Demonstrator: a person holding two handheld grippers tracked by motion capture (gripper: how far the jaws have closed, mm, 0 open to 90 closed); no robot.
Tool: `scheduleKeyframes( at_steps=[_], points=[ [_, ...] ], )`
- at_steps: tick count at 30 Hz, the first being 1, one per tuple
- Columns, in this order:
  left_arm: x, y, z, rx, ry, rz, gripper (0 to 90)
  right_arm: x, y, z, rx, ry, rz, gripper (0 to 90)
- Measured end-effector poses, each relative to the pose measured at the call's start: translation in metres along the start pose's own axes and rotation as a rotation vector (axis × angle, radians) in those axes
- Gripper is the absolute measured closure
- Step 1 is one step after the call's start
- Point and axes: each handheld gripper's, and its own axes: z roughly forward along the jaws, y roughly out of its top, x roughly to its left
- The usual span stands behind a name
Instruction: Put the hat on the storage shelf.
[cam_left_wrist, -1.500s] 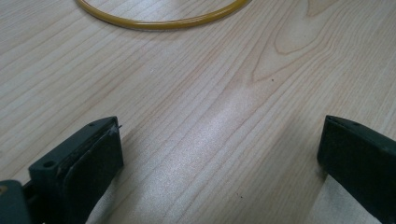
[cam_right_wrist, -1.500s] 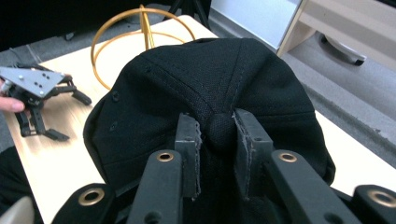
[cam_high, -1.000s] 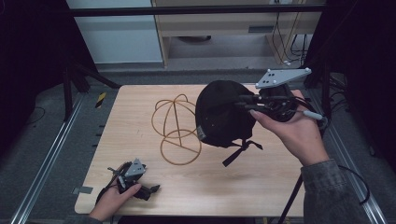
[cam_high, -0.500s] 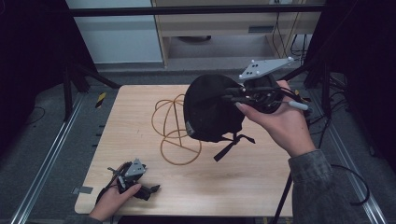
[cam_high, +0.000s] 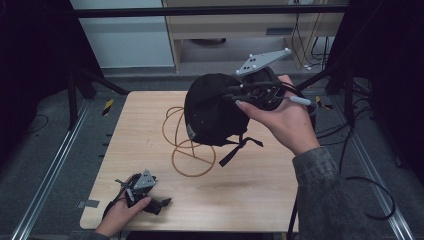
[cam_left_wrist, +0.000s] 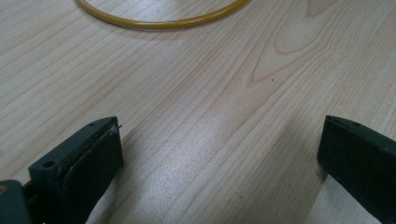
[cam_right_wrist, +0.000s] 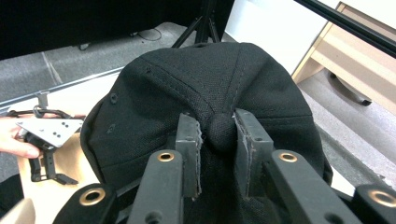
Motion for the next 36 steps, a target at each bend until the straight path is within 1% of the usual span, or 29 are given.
scheduleKeyframes(
  at_steps=[7, 13, 24, 30, 36],
  points=[
    [0.000, 0.000, 0.000, 0.000, 0.001, 0.000, 0.0, -0.002, 0.005, 0.015, 0.015, 0.010, 0.004, 73.6],
    [0.000, 0.000, 0.000, 0.000, 0.001, 0.000, 0.0, -0.003, 0.010, 0.026, 0.027, 0.018, -0.003, 73.6],
    [0.000, 0.000, 0.000, 0.000, 0.001, 0.000, 0.0, 0.003, 0.020, 0.043, 0.018, 0.041, -0.008, 73.5],
    [0.000, 0.000, 0.000, 0.000, 0.001, -0.001, 0.0, 0.007, 0.025, 0.052, 0.025, 0.051, -0.017, 73.5],
    [0.000, 0.000, 0.000, 0.000, 0.001, 0.000, 0.0, 0.010, 0.027, 0.062, 0.033, 0.055, -0.025, 73.5]
  ],
)
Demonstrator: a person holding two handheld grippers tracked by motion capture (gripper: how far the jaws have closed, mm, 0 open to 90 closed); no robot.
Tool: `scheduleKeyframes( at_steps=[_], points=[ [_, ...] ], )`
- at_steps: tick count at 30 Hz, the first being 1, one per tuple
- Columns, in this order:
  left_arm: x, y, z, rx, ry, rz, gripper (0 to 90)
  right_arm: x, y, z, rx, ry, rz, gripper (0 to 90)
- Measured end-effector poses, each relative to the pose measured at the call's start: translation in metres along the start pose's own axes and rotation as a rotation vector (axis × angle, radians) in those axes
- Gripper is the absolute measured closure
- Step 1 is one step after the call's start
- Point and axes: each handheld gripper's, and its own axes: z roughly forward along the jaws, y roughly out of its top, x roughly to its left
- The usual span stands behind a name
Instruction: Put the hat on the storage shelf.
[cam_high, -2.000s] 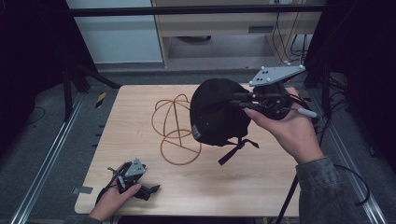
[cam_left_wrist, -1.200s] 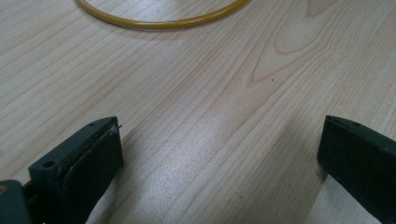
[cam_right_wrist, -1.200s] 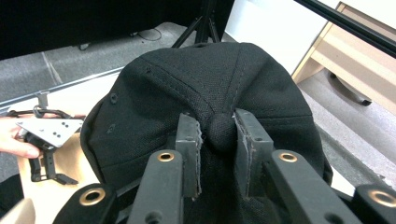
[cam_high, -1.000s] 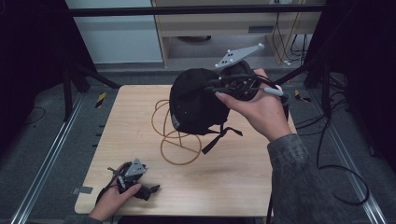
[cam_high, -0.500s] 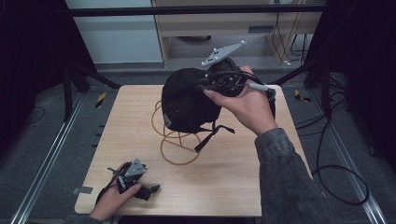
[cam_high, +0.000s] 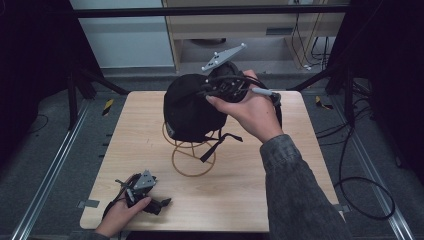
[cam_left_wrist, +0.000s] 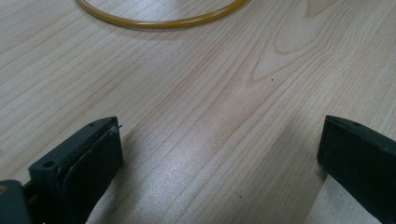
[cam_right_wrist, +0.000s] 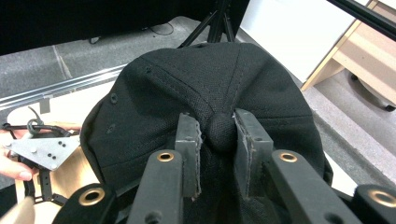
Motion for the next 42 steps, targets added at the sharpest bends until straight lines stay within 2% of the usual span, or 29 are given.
scheduleKeyframes(
  at_steps=[9, 30, 42],
  points=[
    [0.000, 0.000, 0.000, 0.000, 0.000, 0.000, 0.0, 0.003, 0.005, 0.014, 0.008, 0.015, -0.005, 73.5],
    [0.000, 0.000, 0.000, -0.002, -0.003, 0.000, 0.0, 0.010, 0.010, 0.056, 0.086, 0.024, -0.019, 72.9],
    [-0.001, 0.000, 0.000, -0.002, -0.003, 0.002, 0.0, 0.013, 0.011, 0.072, 0.120, 0.030, -0.019, 72.3]
  ],
)
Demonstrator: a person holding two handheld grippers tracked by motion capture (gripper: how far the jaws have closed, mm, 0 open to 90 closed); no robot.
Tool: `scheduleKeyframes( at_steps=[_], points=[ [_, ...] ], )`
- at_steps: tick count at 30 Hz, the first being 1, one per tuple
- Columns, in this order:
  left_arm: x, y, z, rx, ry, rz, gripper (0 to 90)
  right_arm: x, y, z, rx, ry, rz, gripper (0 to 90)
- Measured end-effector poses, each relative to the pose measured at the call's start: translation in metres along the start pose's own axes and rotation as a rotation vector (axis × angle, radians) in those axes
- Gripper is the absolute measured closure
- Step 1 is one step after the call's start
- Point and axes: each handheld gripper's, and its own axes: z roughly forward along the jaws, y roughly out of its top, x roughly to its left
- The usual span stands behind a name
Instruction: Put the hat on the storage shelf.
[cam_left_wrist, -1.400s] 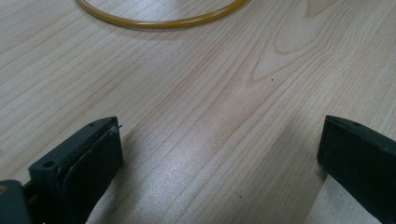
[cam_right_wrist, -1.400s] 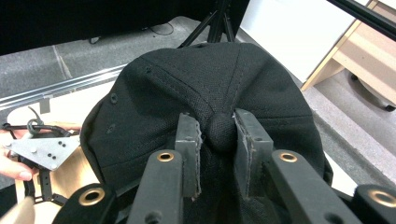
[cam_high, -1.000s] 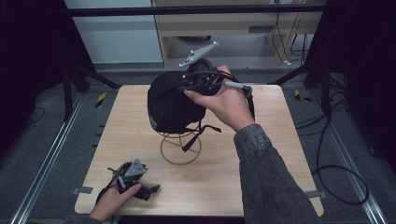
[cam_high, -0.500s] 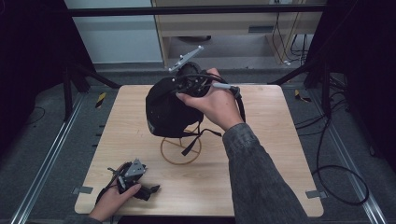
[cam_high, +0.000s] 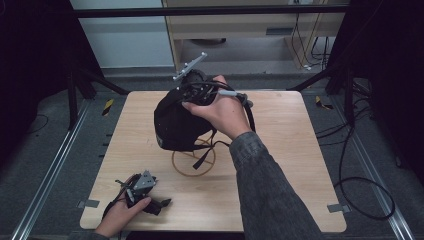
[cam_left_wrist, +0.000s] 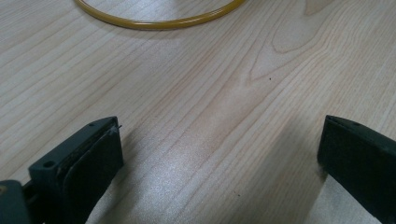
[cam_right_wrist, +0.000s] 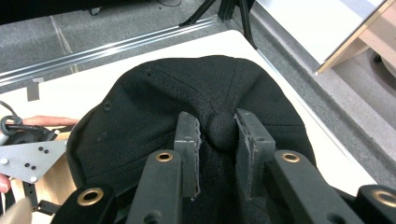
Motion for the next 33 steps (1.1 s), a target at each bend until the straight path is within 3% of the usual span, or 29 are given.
scheduleKeyframes(
  at_steps=[13, 26, 33],
  points=[
    [0.000, 0.000, 0.000, 0.001, 0.000, 0.001, 0.0, -0.003, -0.005, 0.005, 0.021, 0.001, 0.016, 68.5],
    [0.000, 0.000, 0.000, 0.001, 0.000, 0.001, 0.0, -0.006, -0.009, -0.011, -0.051, 0.005, 0.047, 68.5],
    [0.000, 0.000, 0.000, 0.001, -0.001, 0.001, 0.0, -0.007, -0.020, -0.022, -0.075, 0.001, 0.059, 69.1]
  ],
)
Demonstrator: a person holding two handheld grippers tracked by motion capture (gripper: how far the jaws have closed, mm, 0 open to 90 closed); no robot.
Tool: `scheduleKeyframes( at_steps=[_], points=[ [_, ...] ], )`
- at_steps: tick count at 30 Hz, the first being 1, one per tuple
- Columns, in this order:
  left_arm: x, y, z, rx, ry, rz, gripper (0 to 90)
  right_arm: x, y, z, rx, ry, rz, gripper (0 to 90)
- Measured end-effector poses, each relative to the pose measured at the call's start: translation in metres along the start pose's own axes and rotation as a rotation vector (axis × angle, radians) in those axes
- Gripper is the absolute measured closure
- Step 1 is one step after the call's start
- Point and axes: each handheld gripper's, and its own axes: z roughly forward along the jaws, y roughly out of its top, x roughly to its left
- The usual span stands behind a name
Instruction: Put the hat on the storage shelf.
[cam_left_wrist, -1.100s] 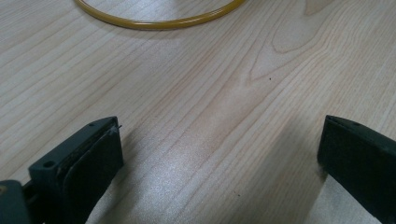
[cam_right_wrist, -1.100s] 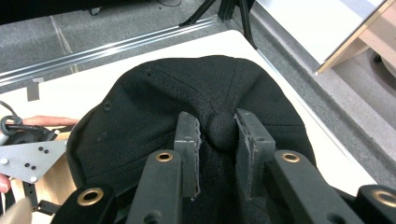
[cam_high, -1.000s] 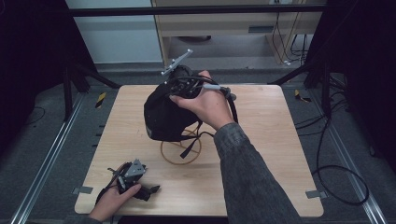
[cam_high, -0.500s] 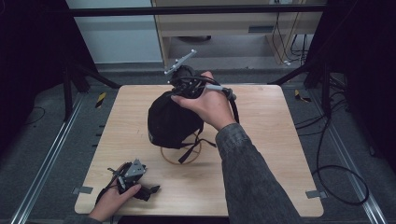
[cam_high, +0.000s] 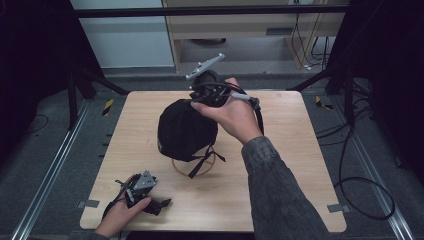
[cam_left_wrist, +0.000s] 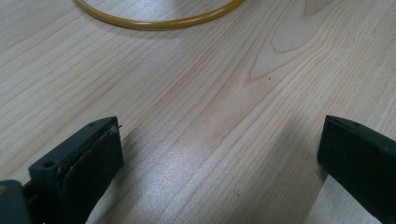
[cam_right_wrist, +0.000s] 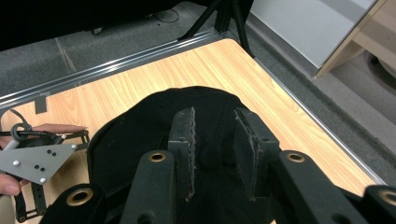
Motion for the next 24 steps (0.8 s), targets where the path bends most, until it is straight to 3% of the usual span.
scheduleKeyframes(
  at_steps=[24],
  points=[
    [0.000, 0.000, 0.000, 0.000, 0.000, -0.001, 0.0, -0.004, -0.037, -0.033, -0.040, -0.028, 0.038, 67.3]
  ],
)
